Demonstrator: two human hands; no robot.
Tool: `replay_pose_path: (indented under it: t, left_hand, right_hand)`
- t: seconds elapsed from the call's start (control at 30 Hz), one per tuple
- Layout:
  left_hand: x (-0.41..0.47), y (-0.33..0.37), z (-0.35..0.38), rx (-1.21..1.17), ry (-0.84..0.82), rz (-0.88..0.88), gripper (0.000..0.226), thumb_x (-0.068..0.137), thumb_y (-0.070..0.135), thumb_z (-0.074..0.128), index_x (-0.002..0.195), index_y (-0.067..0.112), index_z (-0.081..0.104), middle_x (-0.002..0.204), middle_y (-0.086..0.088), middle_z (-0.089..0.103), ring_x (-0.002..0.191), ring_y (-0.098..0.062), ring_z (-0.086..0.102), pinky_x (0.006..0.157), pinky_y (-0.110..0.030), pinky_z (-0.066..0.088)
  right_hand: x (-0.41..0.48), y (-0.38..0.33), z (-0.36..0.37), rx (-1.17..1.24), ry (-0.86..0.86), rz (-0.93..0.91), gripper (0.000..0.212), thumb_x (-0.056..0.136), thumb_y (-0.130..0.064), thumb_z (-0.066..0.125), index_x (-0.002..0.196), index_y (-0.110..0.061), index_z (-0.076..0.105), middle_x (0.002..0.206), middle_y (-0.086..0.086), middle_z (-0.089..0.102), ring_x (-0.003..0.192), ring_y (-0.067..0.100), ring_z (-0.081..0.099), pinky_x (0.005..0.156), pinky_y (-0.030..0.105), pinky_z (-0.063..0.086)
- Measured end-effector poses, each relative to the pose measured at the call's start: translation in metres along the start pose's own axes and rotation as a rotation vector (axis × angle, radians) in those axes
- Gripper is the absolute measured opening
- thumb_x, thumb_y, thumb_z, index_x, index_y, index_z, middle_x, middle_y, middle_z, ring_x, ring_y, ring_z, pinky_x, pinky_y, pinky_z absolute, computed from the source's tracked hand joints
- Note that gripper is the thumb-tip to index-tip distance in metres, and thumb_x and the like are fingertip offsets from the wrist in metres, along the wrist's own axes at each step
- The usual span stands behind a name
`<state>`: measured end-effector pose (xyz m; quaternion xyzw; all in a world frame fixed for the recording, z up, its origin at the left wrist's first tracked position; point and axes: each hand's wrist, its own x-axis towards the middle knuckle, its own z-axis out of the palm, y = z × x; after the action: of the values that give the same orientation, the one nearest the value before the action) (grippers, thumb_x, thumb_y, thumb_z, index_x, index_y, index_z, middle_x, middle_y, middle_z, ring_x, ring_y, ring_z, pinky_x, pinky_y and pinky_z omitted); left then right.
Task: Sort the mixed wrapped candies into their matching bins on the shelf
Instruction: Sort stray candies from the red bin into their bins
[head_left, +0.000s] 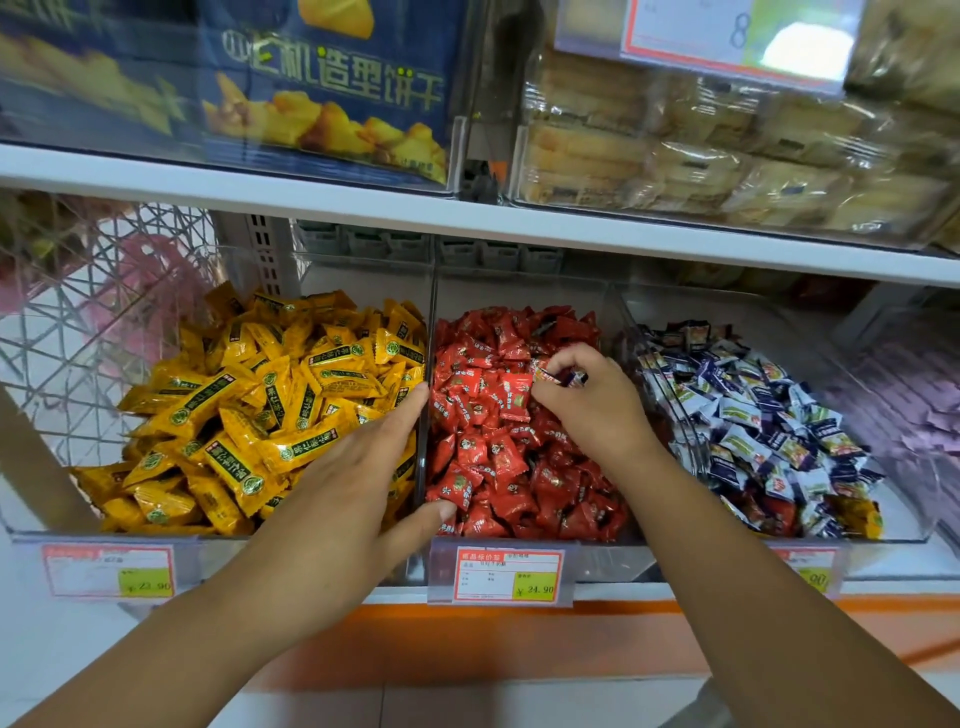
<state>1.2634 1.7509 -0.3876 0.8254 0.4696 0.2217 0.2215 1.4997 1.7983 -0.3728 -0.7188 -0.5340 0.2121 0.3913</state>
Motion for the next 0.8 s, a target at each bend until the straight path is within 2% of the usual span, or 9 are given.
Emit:
replay_pose_path:
  t: [0.07, 0.13, 0.27, 0.33, 0.4, 0.53, 0.63, 0.73, 0.8]
  left_hand:
    - [0.000, 0.001, 0.000, -0.003, 0.000, -0.006, 0.088, 0.070, 0.072, 0.036, 0.139, 0.058, -0.017, 0.156, 0.024, 0.013, 0.144, 0.002, 0.009, 0.114, -0.022, 0.016]
    - [0.000, 0.002, -0.001, 0.000, -0.004, -0.010, 0.088, 0.071, 0.072, 0.036, 0.136, 0.059, -0.020, 0.155, 0.025, 0.012, 0.144, 0.002, 0.008, 0.114, -0.023, 0.016]
    - [0.000, 0.006, -0.002, 0.006, -0.005, -0.027, 0.089, 0.072, 0.069, 0.038, 0.136, 0.058, -0.022, 0.148, 0.030, 0.010, 0.144, 0.001, 0.008, 0.114, -0.024, 0.017]
    - [0.000, 0.007, -0.002, 0.008, -0.013, -0.036, 0.088, 0.072, 0.069, 0.038, 0.133, 0.060, -0.024, 0.147, 0.031, 0.009, 0.144, 0.001, 0.007, 0.115, -0.025, 0.017]
    - [0.001, 0.008, -0.002, 0.005, -0.020, -0.045, 0.088, 0.071, 0.070, 0.038, 0.132, 0.060, -0.024, 0.153, 0.027, 0.009, 0.144, 0.001, 0.006, 0.115, -0.027, 0.017]
    - [0.001, 0.008, -0.002, -0.014, -0.019, -0.050, 0.089, 0.069, 0.070, 0.037, 0.136, 0.059, -0.021, 0.156, 0.022, 0.010, 0.141, 0.005, 0.006, 0.115, -0.027, 0.018]
    - [0.001, 0.009, -0.002, -0.012, -0.021, -0.055, 0.089, 0.068, 0.070, 0.038, 0.134, 0.060, -0.022, 0.156, 0.021, 0.013, 0.143, 0.000, 0.009, 0.115, -0.027, 0.019]
    - [0.001, 0.010, -0.002, -0.014, -0.001, -0.054, 0.087, 0.068, 0.068, 0.039, 0.132, 0.061, -0.020, 0.154, 0.018, 0.021, 0.142, -0.001, 0.014, 0.112, -0.024, 0.021]
    - [0.001, 0.011, -0.002, -0.018, 0.002, -0.056, 0.087, 0.068, 0.067, 0.040, 0.133, 0.061, -0.019, 0.154, 0.018, 0.021, 0.142, -0.001, 0.014, 0.111, -0.024, 0.021]
  right_hand:
    - [-0.007, -0.007, -0.007, 0.118, -0.035, 0.019, 0.010, 0.082, -0.026, 0.071, 0.084, -0.027, 0.062, 0.116, 0.003, 0.059, 0.088, 0.009, 0.058, 0.071, 0.026, 0.048]
    - [-0.013, -0.013, -0.015, 0.184, -0.069, 0.026, 0.009, 0.084, -0.029, 0.072, 0.089, -0.024, 0.065, 0.106, 0.001, 0.067, 0.094, 0.019, 0.063, 0.081, 0.036, 0.051]
    - [-0.021, -0.015, -0.038, 0.122, -0.104, -0.102, 0.008, 0.091, -0.037, 0.063, 0.096, -0.030, 0.062, 0.068, -0.022, 0.059, 0.059, -0.007, 0.054, 0.066, 0.020, 0.043]
    - [-0.022, -0.015, -0.053, 0.018, -0.017, -0.180, 0.008, 0.093, -0.034, 0.060, 0.098, -0.029, 0.057, 0.078, -0.022, 0.057, 0.064, -0.011, 0.053, 0.060, 0.008, 0.038]
    - [-0.022, -0.011, -0.070, -0.089, 0.107, -0.229, 0.010, 0.094, -0.030, 0.060, 0.099, -0.028, 0.052, 0.088, -0.020, 0.055, 0.074, -0.005, 0.053, 0.059, 0.007, 0.036]
    - [-0.007, 0.025, -0.103, -0.283, 0.302, -0.149, 0.016, 0.095, -0.025, 0.059, 0.107, -0.016, 0.057, 0.106, 0.003, 0.054, 0.104, 0.017, 0.047, 0.079, 0.022, 0.031]
    - [0.005, 0.064, -0.114, -0.509, 0.298, -0.027, 0.033, 0.093, -0.037, 0.056, 0.115, -0.012, 0.060, 0.117, 0.015, 0.055, 0.118, 0.033, 0.039, 0.094, 0.034, 0.029]
    - [0.008, 0.077, -0.112, -0.611, 0.206, 0.075, 0.043, 0.093, -0.048, 0.045, 0.110, -0.010, 0.057, 0.122, 0.016, 0.055, 0.122, 0.035, 0.038, 0.101, 0.040, 0.026]
    - [0.001, 0.064, -0.112, -0.566, 0.285, -0.037, 0.043, 0.095, -0.044, 0.047, 0.123, -0.013, 0.056, 0.128, 0.015, 0.053, 0.127, 0.034, 0.035, 0.107, 0.044, 0.025]
